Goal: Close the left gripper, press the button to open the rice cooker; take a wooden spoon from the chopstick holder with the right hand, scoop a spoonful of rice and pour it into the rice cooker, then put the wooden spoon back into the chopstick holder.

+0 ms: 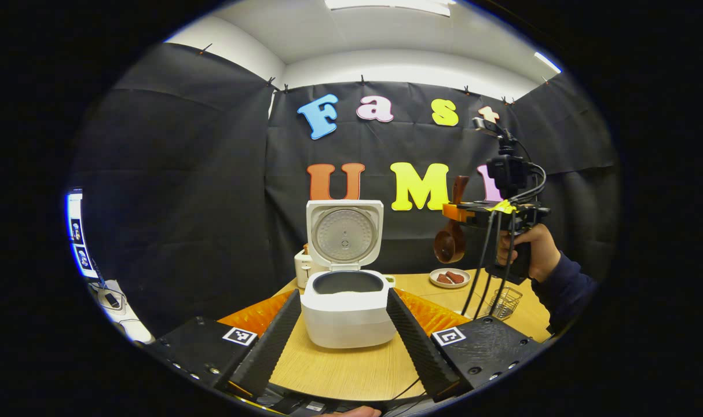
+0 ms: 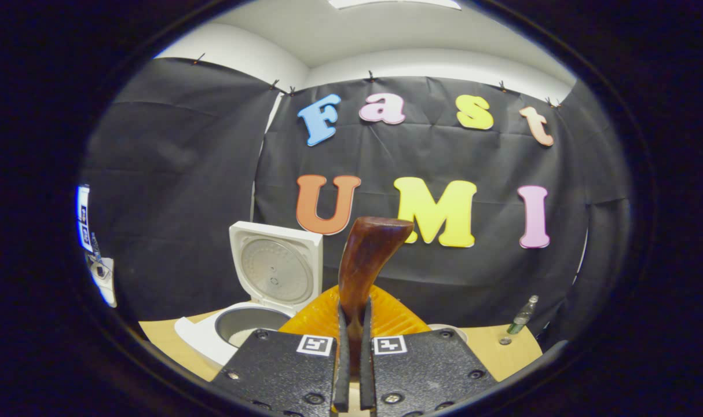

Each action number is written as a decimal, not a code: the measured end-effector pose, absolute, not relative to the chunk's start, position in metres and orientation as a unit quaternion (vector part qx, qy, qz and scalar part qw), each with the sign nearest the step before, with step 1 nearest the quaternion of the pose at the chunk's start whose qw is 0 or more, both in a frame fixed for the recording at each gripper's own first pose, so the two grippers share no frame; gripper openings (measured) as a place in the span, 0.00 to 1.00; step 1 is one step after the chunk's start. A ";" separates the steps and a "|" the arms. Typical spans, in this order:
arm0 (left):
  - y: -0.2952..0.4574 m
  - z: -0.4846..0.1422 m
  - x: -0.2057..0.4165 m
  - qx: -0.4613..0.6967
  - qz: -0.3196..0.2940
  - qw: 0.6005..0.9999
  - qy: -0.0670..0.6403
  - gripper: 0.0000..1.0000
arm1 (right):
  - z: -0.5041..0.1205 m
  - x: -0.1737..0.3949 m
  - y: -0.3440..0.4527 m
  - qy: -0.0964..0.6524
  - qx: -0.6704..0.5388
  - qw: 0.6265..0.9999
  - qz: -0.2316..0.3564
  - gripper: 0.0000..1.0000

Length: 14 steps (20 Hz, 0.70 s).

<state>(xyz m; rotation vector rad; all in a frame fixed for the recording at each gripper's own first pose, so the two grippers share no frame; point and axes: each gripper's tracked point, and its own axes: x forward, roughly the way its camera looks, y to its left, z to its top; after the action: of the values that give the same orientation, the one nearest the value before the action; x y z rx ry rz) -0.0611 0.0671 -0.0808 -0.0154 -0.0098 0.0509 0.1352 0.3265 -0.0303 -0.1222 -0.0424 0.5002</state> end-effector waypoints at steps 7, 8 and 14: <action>0.032 -0.074 -0.039 -0.005 -0.012 1.000 -0.021 0.95 | -0.031 0.133 0.220 -0.015 -0.051 0.981 0.184 0.12; 0.026 -0.074 -0.037 -0.005 -0.016 1.000 -0.023 0.95 | -0.034 0.135 0.207 -0.014 -0.048 0.983 0.175 0.12; -0.001 -0.070 -0.015 -0.011 -0.034 0.999 -0.036 0.94 | -0.056 0.143 0.144 -0.002 -0.044 0.989 0.138 0.13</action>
<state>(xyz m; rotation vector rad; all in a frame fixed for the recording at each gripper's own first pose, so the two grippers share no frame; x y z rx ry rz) -0.0146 -0.0013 -0.0696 -0.0215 -0.0714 -0.0681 0.1426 0.1436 -0.0564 -0.0887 -0.0036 0.2777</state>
